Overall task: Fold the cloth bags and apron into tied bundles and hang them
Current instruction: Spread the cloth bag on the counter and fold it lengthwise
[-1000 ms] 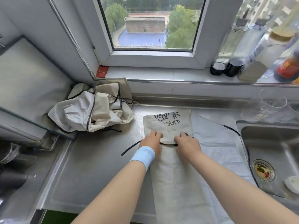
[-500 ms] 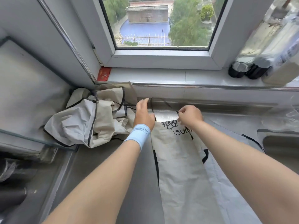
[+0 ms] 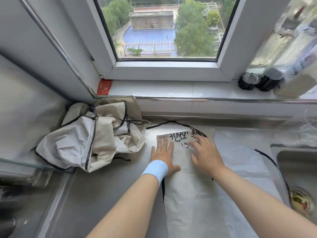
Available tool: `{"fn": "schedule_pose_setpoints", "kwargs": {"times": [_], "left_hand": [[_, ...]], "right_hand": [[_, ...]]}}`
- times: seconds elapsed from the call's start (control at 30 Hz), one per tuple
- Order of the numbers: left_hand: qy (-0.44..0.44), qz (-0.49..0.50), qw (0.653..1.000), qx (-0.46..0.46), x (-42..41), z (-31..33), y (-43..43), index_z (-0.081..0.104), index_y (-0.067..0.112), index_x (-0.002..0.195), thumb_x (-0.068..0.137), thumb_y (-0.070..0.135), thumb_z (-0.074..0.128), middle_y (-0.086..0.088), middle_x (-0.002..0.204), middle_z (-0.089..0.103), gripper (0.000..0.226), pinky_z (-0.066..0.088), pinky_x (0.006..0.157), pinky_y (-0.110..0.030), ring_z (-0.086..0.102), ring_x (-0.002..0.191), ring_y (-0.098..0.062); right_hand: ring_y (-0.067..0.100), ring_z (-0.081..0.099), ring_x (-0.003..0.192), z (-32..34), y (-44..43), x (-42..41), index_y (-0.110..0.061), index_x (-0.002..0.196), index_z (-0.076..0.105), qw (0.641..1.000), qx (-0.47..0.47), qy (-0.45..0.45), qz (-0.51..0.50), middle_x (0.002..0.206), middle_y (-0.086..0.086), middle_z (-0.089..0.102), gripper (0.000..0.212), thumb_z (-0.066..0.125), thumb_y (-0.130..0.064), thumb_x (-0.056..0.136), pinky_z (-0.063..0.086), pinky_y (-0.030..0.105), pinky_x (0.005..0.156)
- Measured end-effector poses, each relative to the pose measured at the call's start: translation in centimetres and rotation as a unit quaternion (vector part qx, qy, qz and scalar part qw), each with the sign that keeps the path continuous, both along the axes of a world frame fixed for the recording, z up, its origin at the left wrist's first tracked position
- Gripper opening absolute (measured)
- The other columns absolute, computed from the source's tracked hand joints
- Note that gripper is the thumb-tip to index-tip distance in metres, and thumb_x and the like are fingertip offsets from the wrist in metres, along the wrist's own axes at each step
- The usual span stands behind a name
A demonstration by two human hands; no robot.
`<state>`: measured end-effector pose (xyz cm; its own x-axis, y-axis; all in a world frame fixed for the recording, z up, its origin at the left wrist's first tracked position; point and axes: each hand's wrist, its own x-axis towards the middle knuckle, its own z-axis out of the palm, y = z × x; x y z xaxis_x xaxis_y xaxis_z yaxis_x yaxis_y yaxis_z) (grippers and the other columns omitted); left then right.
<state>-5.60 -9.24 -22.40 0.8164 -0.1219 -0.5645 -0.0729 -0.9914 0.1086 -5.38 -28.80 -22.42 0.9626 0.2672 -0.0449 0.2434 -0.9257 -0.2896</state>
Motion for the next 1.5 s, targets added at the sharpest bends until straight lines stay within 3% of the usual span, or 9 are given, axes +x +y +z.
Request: {"fn": "schedule_pose_setpoints", "kwargs": {"times": [0.13,0.33,0.47,0.6,0.9,1.1,1.23,1.4,1.5], "left_hand": [[-0.032,0.004,0.998,0.061,2.1,0.7,1.9,-0.007,0.021,0.153,0.079,0.067,0.056,-0.007,0.160,-0.019,0.108,-0.004,0.119,-0.050,-0.018,0.147,-0.024],[-0.194,0.009,0.981,0.007,-1.6,1.2,0.9,0.039,0.022,0.136,0.085,0.049,0.052,-0.005,0.148,0.032,0.059,0.034,0.102,-0.041,0.034,0.131,-0.026],[-0.072,-0.008,0.997,0.004,-3.3,0.2,2.4,0.006,0.024,0.154,0.086,0.060,0.042,-0.003,0.162,-0.005,0.085,0.006,0.120,-0.044,-0.005,0.148,-0.029],[-0.031,-0.002,0.999,0.008,-3.0,1.4,2.6,-0.001,0.025,0.154,0.086,0.056,0.045,-0.003,0.161,-0.013,0.088,-0.002,0.120,-0.045,-0.012,0.148,-0.026],[-0.172,-0.081,0.973,-0.128,-9.7,4.1,-7.5,0.051,0.021,0.125,0.089,0.028,0.051,-0.004,0.126,0.047,0.036,0.037,0.095,-0.037,0.044,0.118,-0.027],[-0.088,-0.092,0.990,-0.055,-16.8,3.2,-12.8,0.043,0.027,0.128,0.085,0.044,0.054,-0.004,0.133,0.036,0.048,0.042,0.086,-0.040,0.034,0.124,-0.026],[-0.034,-0.092,0.995,-0.022,-19.5,1.9,-13.5,0.031,0.030,0.138,0.077,0.053,0.058,-0.004,0.148,0.021,0.071,0.043,0.095,-0.042,0.020,0.136,-0.029],[0.007,-0.053,0.996,-0.078,-19.1,2.4,-13.0,0.025,0.031,0.148,0.084,0.055,0.054,0.000,0.159,0.011,0.074,0.029,0.113,-0.043,0.007,0.146,-0.027],[0.037,0.058,0.977,-0.203,-18.2,3.9,-12.9,0.035,0.028,0.146,0.085,0.055,0.057,-0.003,0.155,0.030,0.070,0.026,0.115,-0.039,0.026,0.142,-0.025]], "right_hand": [[0.028,0.012,0.149,-0.5,0.8,-2.1,-0.030,0.151,0.028,0.993,-0.055,0.092,0.048,0.163,0.005,0.013,0.074,0.037,-0.055,0.083,0.015,0.048,0.119],[0.026,-0.013,0.151,-1.6,4.4,-1.7,-0.031,0.157,0.000,0.982,-0.107,0.140,0.074,0.164,0.007,-0.014,0.084,0.005,-0.063,0.079,-0.003,0.053,0.120],[0.024,-0.016,0.151,-1.1,5.5,-1.3,-0.027,0.157,-0.001,0.980,-0.097,0.156,0.081,0.164,0.008,-0.016,0.072,0.031,-0.046,0.096,-0.004,0.052,0.121],[0.024,-0.006,0.152,0.3,3.8,-2.8,-0.023,0.156,0.017,0.991,-0.060,0.106,0.058,0.165,0.007,-0.001,0.065,0.042,-0.029,0.095,0.004,0.048,0.122],[0.026,0.031,0.137,2.9,-5.8,-11.0,-0.024,0.140,0.044,0.986,-0.060,0.083,-0.129,0.151,0.006,0.032,0.048,0.050,-0.024,0.093,0.034,0.042,0.103],[0.028,0.029,0.127,2.5,-9.4,-18.0,-0.021,0.137,0.034,0.928,-0.043,0.218,-0.298,0.137,0.007,0.028,0.072,0.065,-0.046,0.077,0.044,0.044,0.093],[0.032,0.036,0.121,2.1,-10.0,-20.6,-0.019,0.140,0.026,0.904,0.055,0.222,-0.362,0.133,0.011,0.028,0.086,0.075,-0.040,0.072,0.046,0.041,0.088],[0.031,0.063,0.102,3.2,-11.1,-20.4,-0.011,0.114,0.054,0.872,0.133,0.247,-0.401,0.113,0.008,0.063,0.043,0.065,-0.033,0.078,0.047,0.033,0.077],[0.022,0.065,0.087,4.8,-10.6,-19.8,-0.018,0.087,0.067,0.892,0.197,0.239,-0.328,0.086,-0.003,0.069,0.019,0.065,-0.034,0.076,0.050,0.029,0.071]]}}
